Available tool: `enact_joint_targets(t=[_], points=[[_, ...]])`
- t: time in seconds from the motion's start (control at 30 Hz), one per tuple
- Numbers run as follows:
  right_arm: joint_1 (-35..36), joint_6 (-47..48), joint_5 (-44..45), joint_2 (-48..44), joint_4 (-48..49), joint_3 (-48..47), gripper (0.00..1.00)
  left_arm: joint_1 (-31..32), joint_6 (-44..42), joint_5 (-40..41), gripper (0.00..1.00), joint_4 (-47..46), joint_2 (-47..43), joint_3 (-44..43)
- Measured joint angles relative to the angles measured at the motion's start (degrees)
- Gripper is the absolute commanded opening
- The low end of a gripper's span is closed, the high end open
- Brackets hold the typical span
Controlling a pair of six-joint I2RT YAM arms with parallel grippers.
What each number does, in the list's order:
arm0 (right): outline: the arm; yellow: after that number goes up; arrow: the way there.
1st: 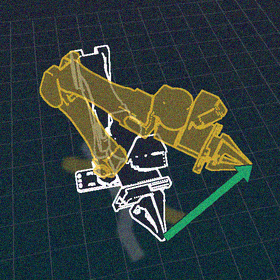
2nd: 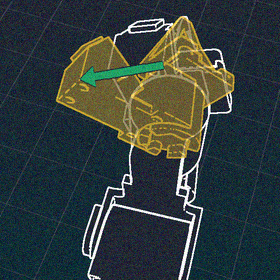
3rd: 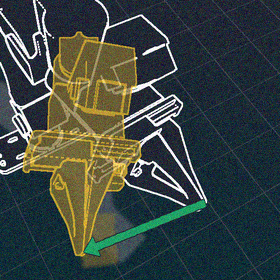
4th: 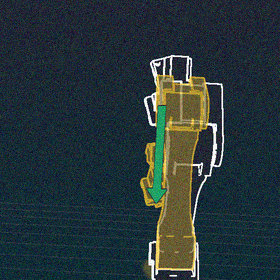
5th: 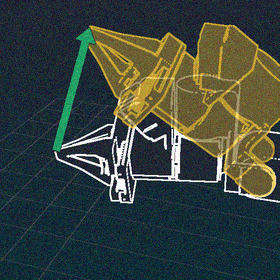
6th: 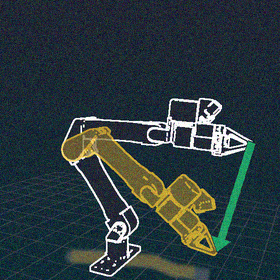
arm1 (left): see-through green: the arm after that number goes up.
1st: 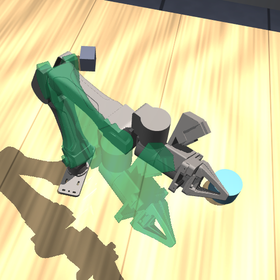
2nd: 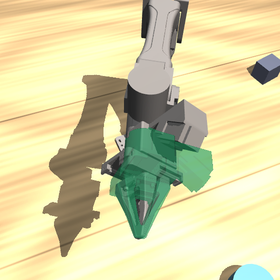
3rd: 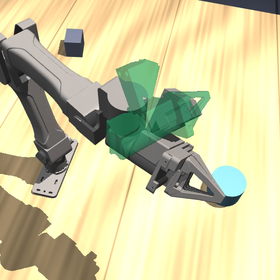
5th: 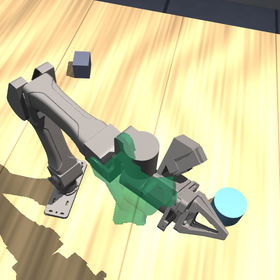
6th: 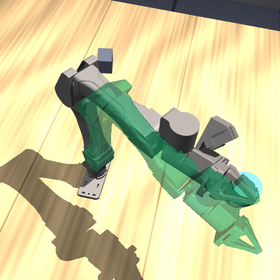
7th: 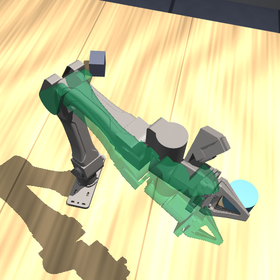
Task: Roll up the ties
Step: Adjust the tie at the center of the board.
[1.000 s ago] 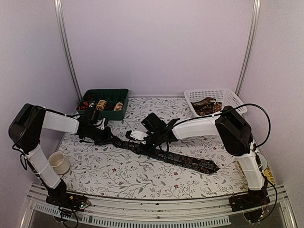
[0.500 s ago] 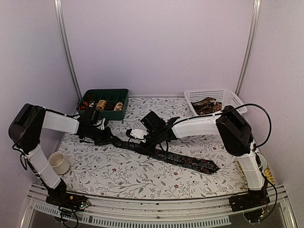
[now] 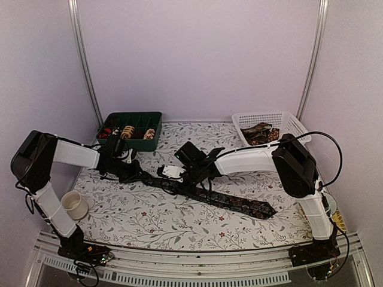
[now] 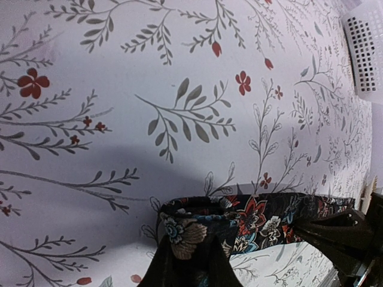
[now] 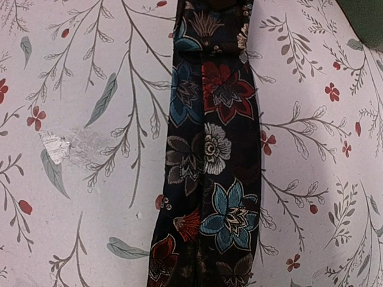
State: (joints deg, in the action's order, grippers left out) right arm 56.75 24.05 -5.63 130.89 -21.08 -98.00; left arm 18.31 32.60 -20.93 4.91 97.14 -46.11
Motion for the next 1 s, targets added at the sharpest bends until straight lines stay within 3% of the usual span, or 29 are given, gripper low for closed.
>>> enact_joint_targets(t=[0.1,0.2,0.33,0.43,0.6,0.9,1.0], points=[[0.1,0.0,0.4,0.0,-0.2,0.0,0.02,0.0,0.0,0.0,0.00,0.0,0.0,0.0],[0.1,0.2,1.4,0.0,-0.2,0.0,0.25,0.0,0.0,0.0,0.00,0.0,0.0,0.0],[0.3,0.3,3.1,0.0,0.1,0.0,0.31,0.0,0.0,0.0,0.00,-0.1,0.0,0.0],[0.3,0.4,3.7,0.0,0.5,0.0,0.29,0.0,0.0,0.0,0.00,-0.1,0.0,0.0],[0.4,0.9,3.7,0.0,0.4,0.0,0.16,-0.1,0.0,0.0,0.00,-0.1,0.0,0.0],[0.4,0.8,3.5,0.8,-1.3,-1.2,0.18,-0.1,0.0,0.0,0.00,-0.1,0.0,0.0],[0.4,0.8,3.5,1.1,-1.8,-1.7,0.07,-0.1,0.0,0.0,0.00,-0.1,0.0,0.0]])
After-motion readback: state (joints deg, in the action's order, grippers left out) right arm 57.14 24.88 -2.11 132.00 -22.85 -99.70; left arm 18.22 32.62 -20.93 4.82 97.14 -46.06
